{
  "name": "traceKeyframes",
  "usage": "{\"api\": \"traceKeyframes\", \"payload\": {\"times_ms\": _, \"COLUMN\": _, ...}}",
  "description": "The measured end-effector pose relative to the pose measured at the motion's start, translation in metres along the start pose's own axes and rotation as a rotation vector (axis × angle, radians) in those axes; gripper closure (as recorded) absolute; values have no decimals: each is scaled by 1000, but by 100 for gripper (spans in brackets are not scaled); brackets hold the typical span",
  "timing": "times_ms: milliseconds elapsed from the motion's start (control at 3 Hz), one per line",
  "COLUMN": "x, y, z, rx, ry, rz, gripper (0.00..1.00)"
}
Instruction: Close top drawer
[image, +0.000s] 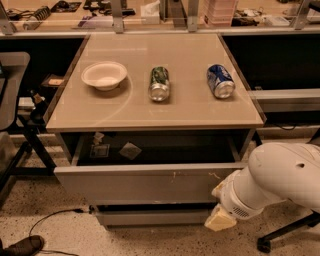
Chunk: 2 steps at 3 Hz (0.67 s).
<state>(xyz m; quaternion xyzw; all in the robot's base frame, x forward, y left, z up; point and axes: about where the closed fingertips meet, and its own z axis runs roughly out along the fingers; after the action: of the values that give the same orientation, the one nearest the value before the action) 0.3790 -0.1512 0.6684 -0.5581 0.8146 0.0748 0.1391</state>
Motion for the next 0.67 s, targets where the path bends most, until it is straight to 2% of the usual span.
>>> {"api": "traceKeyframes", "payload": {"times_ms": 667, "x": 0, "y": 0, "z": 0, "rx": 0, "ry": 0, "rz": 0, "gripper": 88}}
